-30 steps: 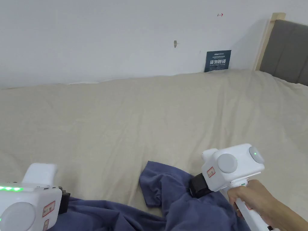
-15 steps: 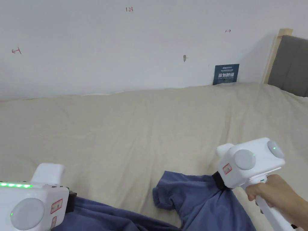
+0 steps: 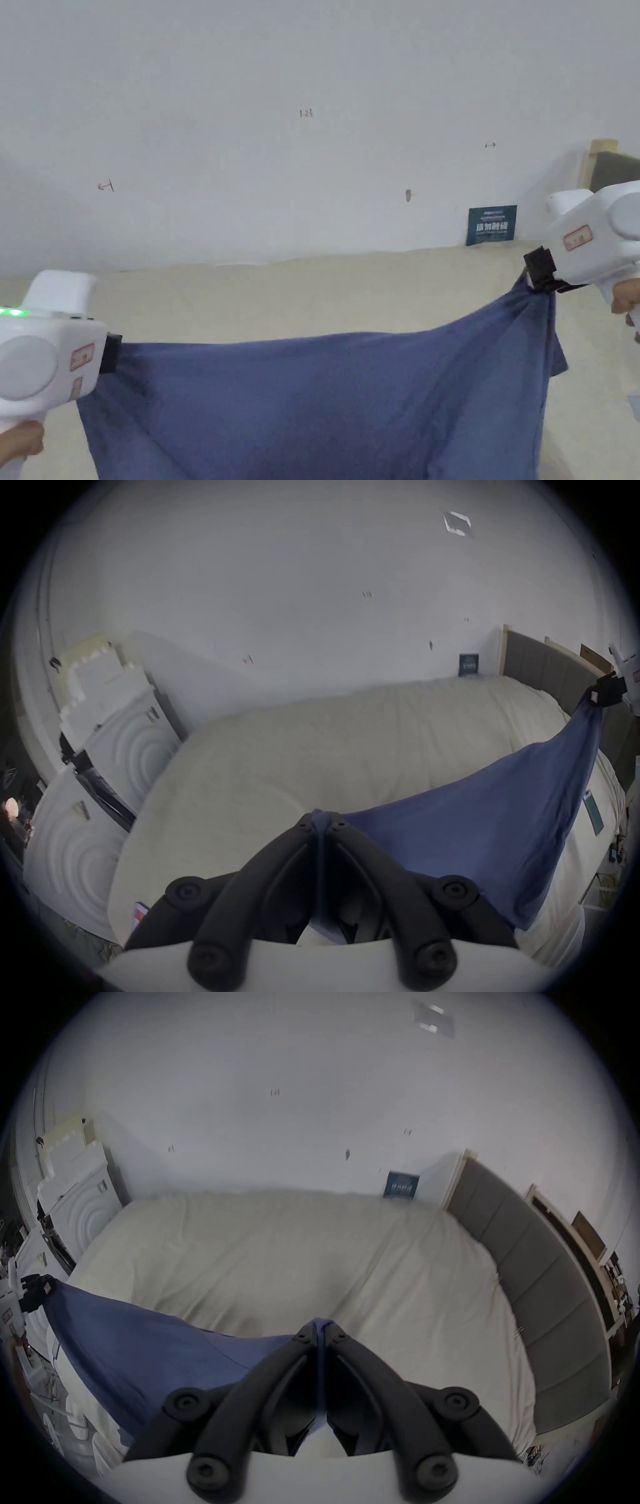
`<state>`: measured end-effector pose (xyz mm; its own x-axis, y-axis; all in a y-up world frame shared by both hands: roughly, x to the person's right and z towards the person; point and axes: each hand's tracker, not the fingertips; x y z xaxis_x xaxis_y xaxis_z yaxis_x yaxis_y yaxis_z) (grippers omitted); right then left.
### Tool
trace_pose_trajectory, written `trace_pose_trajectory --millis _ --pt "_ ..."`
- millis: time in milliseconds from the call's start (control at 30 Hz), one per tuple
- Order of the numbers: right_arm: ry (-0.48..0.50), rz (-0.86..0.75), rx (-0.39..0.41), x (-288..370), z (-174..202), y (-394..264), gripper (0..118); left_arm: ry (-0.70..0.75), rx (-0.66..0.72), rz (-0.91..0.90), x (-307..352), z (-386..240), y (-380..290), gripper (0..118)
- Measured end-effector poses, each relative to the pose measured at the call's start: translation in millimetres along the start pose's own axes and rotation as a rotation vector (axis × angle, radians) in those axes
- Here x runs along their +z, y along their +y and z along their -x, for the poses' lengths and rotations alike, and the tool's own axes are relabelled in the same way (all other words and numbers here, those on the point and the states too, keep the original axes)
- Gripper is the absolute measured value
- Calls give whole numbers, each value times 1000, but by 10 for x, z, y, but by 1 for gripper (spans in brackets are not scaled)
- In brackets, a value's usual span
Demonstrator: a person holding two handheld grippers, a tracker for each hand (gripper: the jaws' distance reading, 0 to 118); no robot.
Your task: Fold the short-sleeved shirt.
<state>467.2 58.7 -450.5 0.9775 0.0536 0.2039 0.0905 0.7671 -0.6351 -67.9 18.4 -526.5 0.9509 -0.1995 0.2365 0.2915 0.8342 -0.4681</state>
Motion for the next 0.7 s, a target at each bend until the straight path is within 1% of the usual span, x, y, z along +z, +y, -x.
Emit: trace_pose_trajectory --millis 100,167,200,267,333,367,400,433,500,633,700 --pt "22 -70 -38 422 -80 209 7 63 3 -83 384 155 274 2" --pt "43 -137 -65 708 -98 341 7 64 20 -153 664 245 453 2" --pt "42 -161 -47 863 -89 402 7 66 30 -182 802 296 550 2" --pt "25 -171 -42 1099 -69 529 7 72 63 -210 1006 364 749 2" --pt "11 -220 -51 1312 -30 641 7 61 111 -265 1270 442 929 2" --pt "8 -240 -47 1464 -12 703 7 73 113 -293 1384 467 1018 2" --pt "14 -274 -62 1608 -4 758 7 89 109 -319 1510 489 1097 2" --pt "21 -287 -77 1754 68 750 7 108 97 -327 1602 502 1155 2" --pt "45 -342 -118 2010 82 805 7 135 72 -357 1789 536 1263 2" --pt "53 -393 -137 2412 85 937 7 111 130 -398 2102 682 1430 2" --pt "48 -417 -144 2617 124 1012 7 115 116 -399 2192 726 1518 2"
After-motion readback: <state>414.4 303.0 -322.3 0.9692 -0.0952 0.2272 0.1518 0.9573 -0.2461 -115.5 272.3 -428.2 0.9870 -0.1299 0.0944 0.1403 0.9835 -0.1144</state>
